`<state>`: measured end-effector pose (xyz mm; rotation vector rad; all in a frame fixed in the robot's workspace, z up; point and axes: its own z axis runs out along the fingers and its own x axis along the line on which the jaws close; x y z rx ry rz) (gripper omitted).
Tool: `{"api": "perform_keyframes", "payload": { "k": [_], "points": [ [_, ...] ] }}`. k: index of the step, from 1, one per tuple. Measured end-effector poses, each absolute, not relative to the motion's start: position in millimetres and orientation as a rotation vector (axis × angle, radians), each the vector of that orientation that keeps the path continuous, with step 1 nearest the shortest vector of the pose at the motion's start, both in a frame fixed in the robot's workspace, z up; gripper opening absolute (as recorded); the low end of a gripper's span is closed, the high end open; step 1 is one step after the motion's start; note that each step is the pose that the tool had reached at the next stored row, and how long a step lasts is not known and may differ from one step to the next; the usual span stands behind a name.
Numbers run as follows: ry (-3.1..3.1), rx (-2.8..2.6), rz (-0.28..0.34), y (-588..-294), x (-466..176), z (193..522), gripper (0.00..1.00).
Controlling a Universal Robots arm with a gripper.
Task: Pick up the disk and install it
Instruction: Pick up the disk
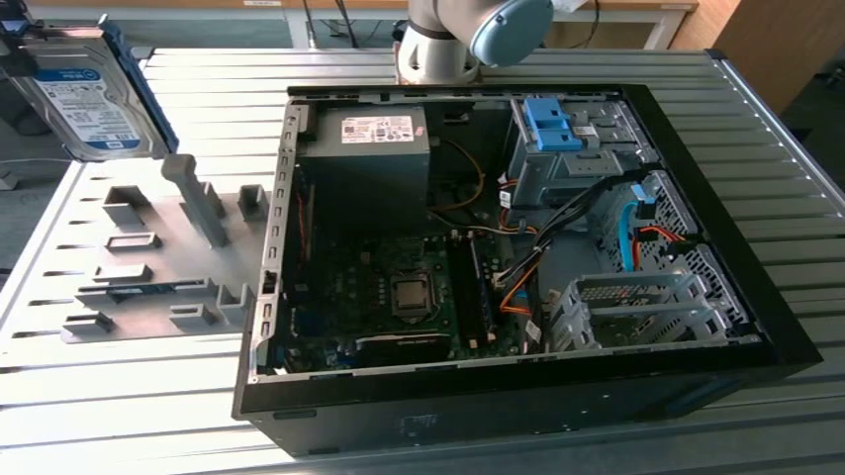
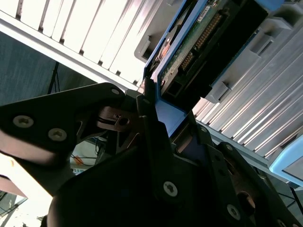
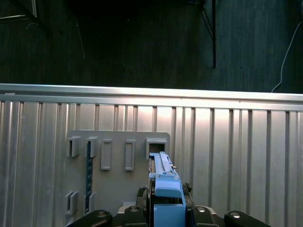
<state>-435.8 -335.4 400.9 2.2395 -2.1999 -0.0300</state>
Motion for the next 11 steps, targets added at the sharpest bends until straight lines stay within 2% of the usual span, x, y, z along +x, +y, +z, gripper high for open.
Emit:
{"api": "perform_keyframes", "payload": {
  "k": [11],
  "points": [
    [-2.200,2.240,-0.030,-335.4,-435.8,407.5,0.37]
  ]
}}
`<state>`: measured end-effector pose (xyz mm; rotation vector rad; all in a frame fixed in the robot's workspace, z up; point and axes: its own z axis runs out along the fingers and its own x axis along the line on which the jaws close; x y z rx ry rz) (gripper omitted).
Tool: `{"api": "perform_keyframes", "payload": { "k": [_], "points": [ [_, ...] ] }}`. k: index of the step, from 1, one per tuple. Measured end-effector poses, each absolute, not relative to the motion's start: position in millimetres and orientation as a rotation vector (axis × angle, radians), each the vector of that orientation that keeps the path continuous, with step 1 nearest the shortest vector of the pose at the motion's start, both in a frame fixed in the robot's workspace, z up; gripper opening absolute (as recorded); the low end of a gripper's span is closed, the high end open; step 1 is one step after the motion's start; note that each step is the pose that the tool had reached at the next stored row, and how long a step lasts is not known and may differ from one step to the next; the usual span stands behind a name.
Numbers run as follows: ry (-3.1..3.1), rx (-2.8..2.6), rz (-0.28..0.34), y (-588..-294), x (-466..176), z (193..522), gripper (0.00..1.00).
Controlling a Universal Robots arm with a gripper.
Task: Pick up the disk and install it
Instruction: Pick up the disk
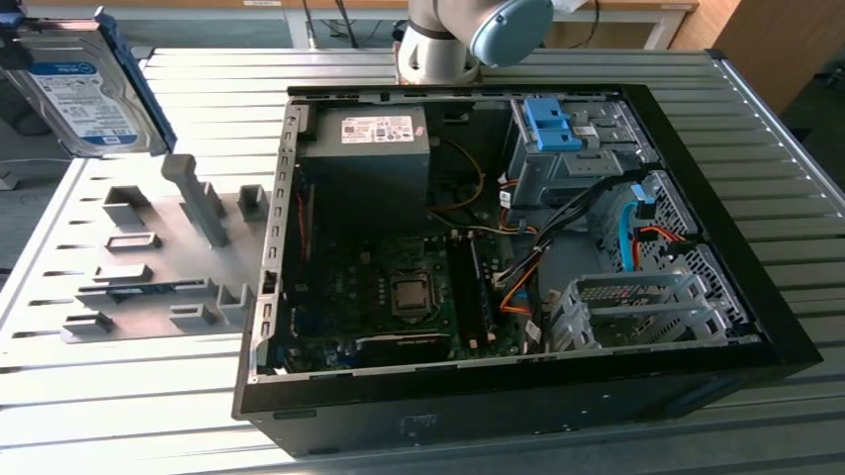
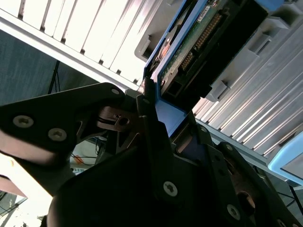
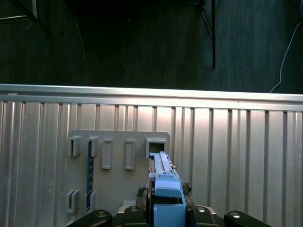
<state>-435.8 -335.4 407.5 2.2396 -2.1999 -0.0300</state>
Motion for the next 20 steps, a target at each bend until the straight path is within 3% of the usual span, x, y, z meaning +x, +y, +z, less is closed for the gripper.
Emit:
{"api": "perform_keyframes", "payload": {
  "k": [20],
  "points": [
    [-2.200,2.240,-0.030,-335.4,-435.8,413.9,0.37]
  ]
}}
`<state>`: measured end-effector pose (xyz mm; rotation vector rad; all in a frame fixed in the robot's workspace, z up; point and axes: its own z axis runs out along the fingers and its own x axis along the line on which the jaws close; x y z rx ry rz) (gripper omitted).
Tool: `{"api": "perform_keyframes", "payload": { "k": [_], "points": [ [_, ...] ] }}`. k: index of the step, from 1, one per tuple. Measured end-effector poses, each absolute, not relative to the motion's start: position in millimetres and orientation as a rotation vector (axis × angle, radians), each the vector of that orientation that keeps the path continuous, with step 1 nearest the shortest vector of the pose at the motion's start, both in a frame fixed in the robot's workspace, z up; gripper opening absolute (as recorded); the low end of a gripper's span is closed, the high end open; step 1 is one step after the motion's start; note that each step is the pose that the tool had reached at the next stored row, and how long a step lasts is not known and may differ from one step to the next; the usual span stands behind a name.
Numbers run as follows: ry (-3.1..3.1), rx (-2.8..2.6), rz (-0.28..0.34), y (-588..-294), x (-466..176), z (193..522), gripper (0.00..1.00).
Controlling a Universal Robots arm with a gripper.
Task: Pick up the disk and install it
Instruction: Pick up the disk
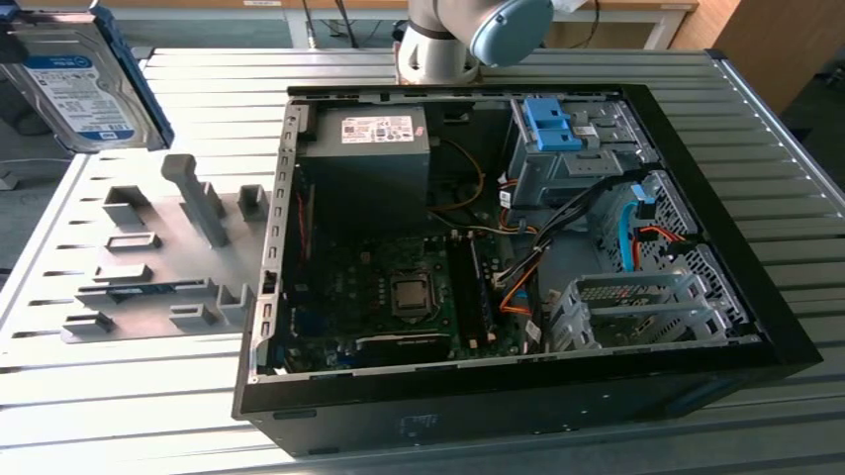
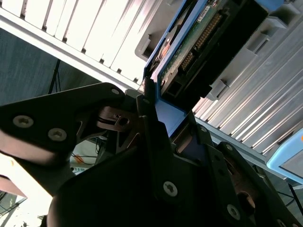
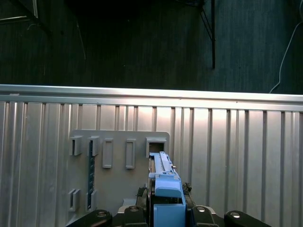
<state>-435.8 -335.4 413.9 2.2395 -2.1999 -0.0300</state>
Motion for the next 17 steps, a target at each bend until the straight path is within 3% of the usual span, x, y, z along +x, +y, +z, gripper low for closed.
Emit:
{"api": "perform_keyframes", "payload": {
  "k": [17],
  "points": [
    [-2.200,2.240,-0.030,-335.4,-435.8,421.9,0.37]
  ]
}}
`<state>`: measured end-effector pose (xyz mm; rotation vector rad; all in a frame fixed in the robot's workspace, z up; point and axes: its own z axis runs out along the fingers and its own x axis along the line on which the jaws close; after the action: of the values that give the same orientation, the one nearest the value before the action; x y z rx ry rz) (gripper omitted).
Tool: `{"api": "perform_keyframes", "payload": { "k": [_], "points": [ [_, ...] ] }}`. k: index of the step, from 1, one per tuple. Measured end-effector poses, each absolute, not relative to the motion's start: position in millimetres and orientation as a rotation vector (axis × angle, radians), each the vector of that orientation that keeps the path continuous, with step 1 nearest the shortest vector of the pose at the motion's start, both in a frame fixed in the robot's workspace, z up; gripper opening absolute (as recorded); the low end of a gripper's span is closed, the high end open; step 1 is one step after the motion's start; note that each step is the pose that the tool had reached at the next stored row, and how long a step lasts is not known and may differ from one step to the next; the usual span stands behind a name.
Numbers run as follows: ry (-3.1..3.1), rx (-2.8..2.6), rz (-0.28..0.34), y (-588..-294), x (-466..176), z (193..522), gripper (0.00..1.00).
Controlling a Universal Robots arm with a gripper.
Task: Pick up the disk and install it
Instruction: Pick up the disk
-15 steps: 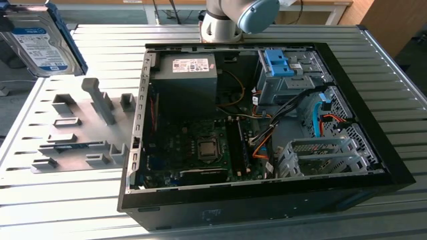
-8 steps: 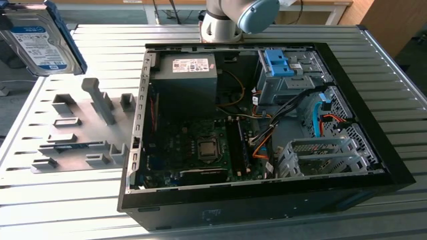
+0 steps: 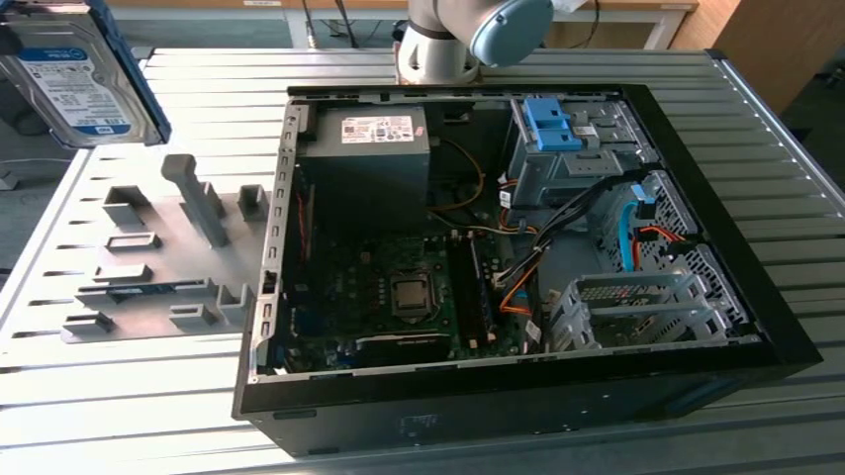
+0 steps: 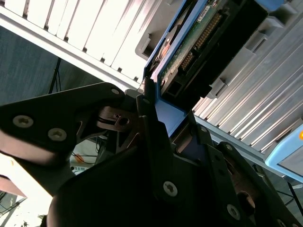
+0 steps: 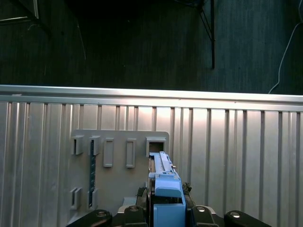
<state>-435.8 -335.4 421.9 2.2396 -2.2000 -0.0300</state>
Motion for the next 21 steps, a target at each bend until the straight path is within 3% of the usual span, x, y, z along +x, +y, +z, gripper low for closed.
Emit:
{"api": "perform_keyframes", "payload": {
  "k": [21],
  "points": [
    [-2.200,2.239,-0.030,-335.4,-435.8,438.0,0.37]
  ]
}}
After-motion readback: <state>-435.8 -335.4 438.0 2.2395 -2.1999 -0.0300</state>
